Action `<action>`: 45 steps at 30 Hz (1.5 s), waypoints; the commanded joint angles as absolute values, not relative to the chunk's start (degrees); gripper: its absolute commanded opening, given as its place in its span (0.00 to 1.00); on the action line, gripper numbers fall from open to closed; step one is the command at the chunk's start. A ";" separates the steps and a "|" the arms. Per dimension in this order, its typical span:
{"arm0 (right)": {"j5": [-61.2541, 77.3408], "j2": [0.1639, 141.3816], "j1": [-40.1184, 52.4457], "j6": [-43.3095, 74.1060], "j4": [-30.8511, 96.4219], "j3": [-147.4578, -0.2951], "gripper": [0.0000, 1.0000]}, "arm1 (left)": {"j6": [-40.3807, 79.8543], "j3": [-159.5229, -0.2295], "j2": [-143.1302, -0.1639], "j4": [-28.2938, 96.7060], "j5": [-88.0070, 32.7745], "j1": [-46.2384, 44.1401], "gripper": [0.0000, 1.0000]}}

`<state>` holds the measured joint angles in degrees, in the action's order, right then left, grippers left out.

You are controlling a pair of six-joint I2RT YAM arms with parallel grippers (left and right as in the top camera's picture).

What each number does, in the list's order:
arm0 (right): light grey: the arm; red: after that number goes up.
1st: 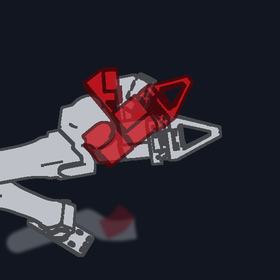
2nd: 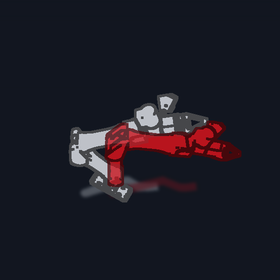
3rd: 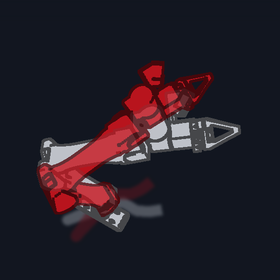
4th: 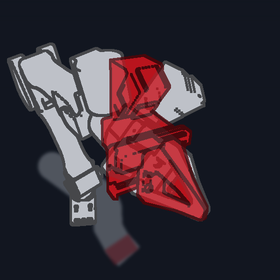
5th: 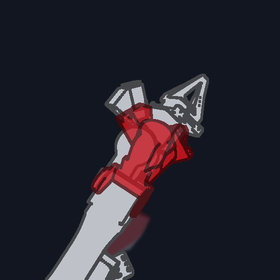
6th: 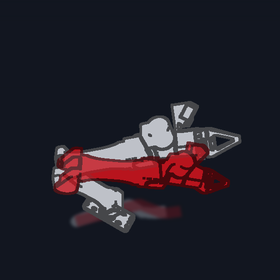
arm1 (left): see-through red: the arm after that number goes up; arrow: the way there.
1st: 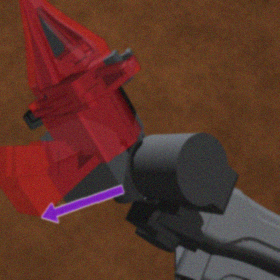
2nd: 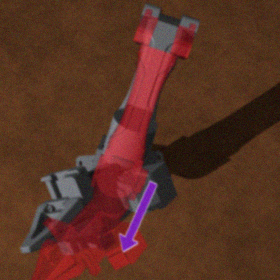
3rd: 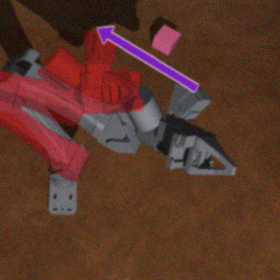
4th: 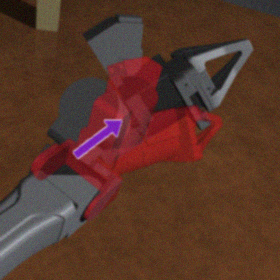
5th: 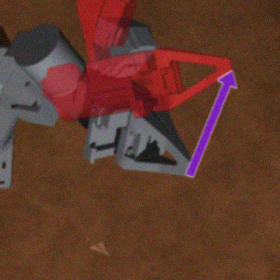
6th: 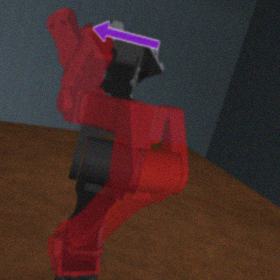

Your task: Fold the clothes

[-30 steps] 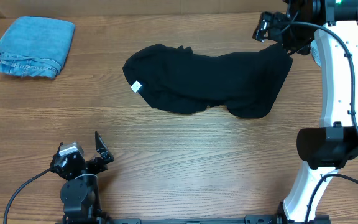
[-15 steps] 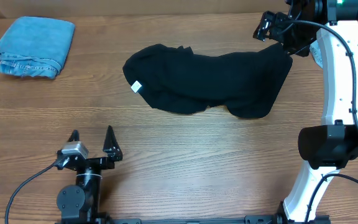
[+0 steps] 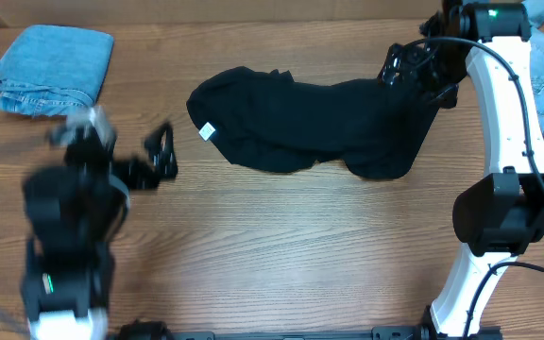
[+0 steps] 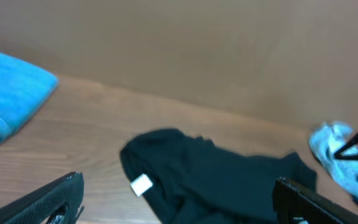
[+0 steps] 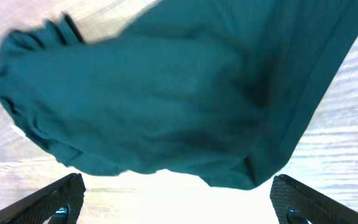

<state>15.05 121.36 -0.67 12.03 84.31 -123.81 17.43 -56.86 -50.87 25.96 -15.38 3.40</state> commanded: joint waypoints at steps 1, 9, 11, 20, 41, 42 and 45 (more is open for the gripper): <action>16.23 121.56 -0.60 12.27 83.61 -120.95 1.00 | 12.78 -71.72 -66.52 29.85 -28.64 2.55 1.00; 16.60 121.56 0.45 11.94 84.75 -120.31 1.00 | 19.53 -81.56 -86.43 29.23 -38.70 -1.26 1.00; 16.62 121.56 1.37 10.85 85.73 -120.31 1.00 | 19.27 -81.67 -88.90 33.10 -32.29 -4.49 1.00; 16.56 121.56 7.73 9.47 84.09 -116.53 0.99 | 19.57 -81.67 -93.51 36.25 -22.50 -19.51 1.00; 21.56 121.54 -7.55 13.06 81.65 -111.96 0.95 | 49.30 -81.47 -107.94 44.10 -16.82 -26.61 0.94; 21.54 121.54 -8.05 12.99 81.95 -111.96 0.95 | 50.78 -81.45 -109.54 43.68 -18.81 -26.70 0.92; 21.54 121.54 -8.27 11.79 82.43 -111.96 0.95 | 53.28 -81.45 -113.03 42.24 -20.47 -26.98 0.86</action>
